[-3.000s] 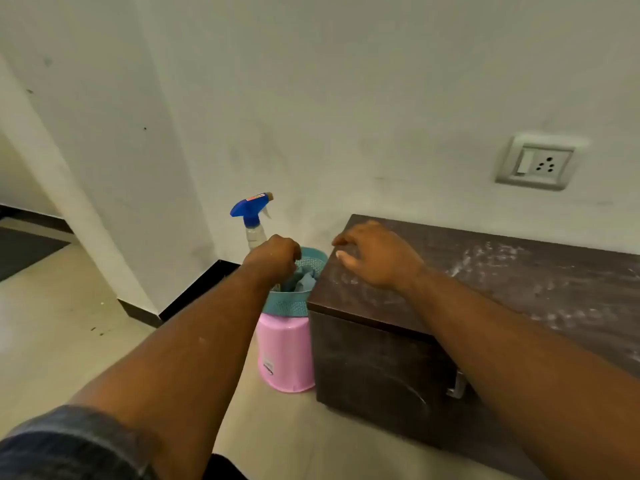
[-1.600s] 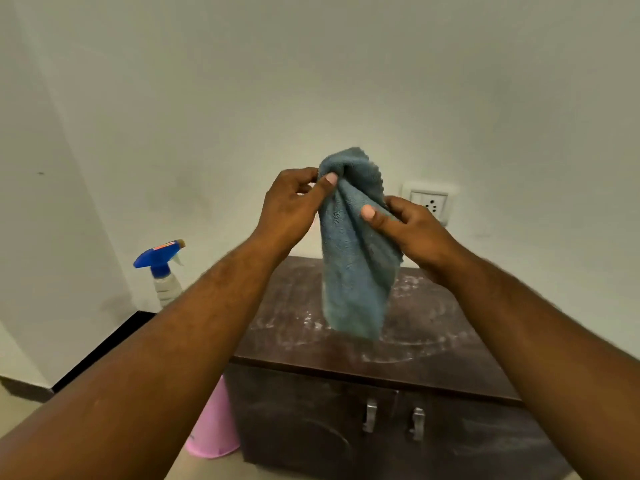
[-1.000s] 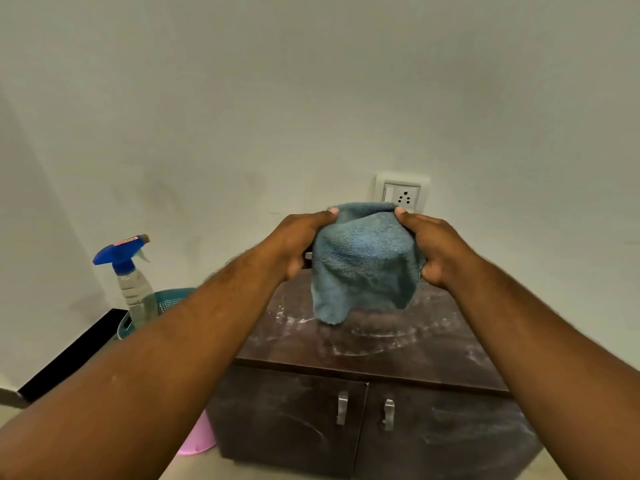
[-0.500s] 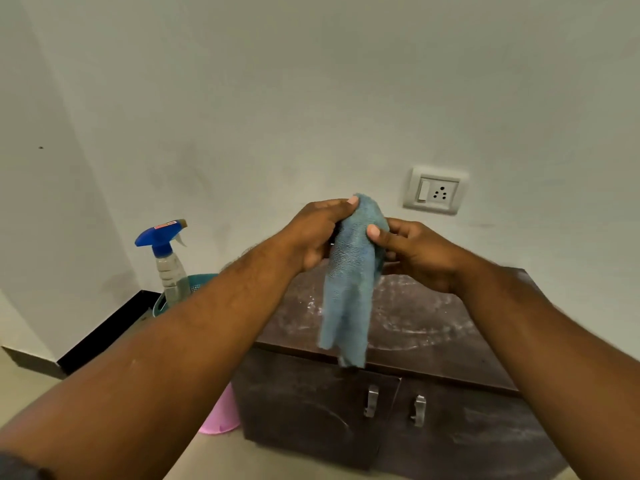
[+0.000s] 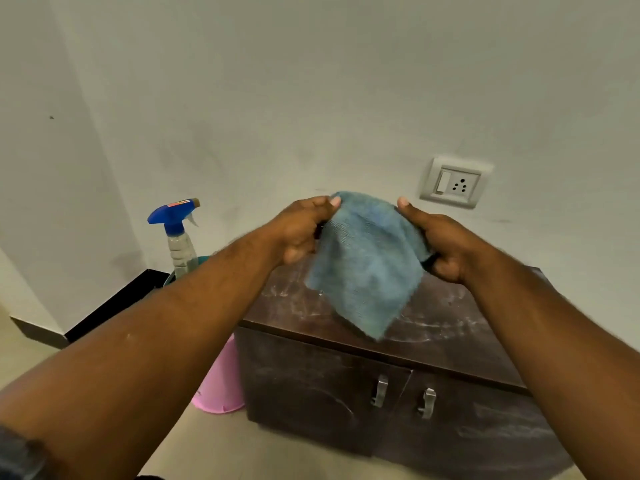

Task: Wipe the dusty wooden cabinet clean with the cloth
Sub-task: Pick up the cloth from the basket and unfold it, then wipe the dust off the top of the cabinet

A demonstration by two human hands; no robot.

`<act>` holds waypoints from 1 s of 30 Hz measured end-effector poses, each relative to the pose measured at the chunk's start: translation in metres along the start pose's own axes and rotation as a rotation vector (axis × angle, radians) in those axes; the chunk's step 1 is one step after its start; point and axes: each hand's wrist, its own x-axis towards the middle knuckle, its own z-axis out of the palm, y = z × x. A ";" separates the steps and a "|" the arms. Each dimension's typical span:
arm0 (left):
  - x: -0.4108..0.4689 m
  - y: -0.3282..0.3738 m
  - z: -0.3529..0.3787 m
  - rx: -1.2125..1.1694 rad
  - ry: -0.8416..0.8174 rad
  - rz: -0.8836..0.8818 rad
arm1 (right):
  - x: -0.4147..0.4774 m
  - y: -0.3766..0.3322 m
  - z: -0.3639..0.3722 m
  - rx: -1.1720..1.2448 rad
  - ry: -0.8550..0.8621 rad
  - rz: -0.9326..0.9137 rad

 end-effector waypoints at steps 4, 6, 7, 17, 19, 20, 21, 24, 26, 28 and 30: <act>0.001 -0.007 -0.014 0.030 -0.008 0.003 | -0.004 0.005 -0.009 -0.115 -0.107 0.118; 0.000 -0.011 -0.021 0.136 -0.124 -0.063 | -0.004 0.006 -0.007 -0.197 -0.151 0.126; -0.001 -0.010 -0.025 0.204 -0.180 -0.096 | -0.003 0.005 -0.006 -0.207 -0.139 0.115; 0.047 0.025 -0.045 0.799 0.241 0.054 | 0.054 -0.058 0.029 -0.696 0.121 -0.006; 0.064 0.030 -0.047 0.676 0.299 0.061 | 0.074 -0.073 0.039 -0.725 0.224 -0.116; 0.072 0.034 -0.050 0.628 0.339 0.110 | 0.085 -0.079 0.043 -0.707 0.271 -0.200; 0.079 0.036 -0.055 0.581 0.381 0.170 | 0.095 -0.085 0.046 -0.686 0.311 -0.300; 0.089 0.033 -0.071 0.530 0.453 0.269 | 0.112 -0.090 0.056 -0.720 0.321 -0.548; 0.090 0.017 -0.085 0.628 0.451 0.235 | 0.119 -0.075 0.062 -0.835 0.252 -0.596; 0.084 -0.008 -0.098 0.711 0.396 0.173 | 0.123 -0.049 0.067 -0.984 0.139 -0.586; 0.075 -0.032 -0.112 0.926 0.324 0.079 | 0.125 -0.021 0.069 -1.265 -0.061 -0.462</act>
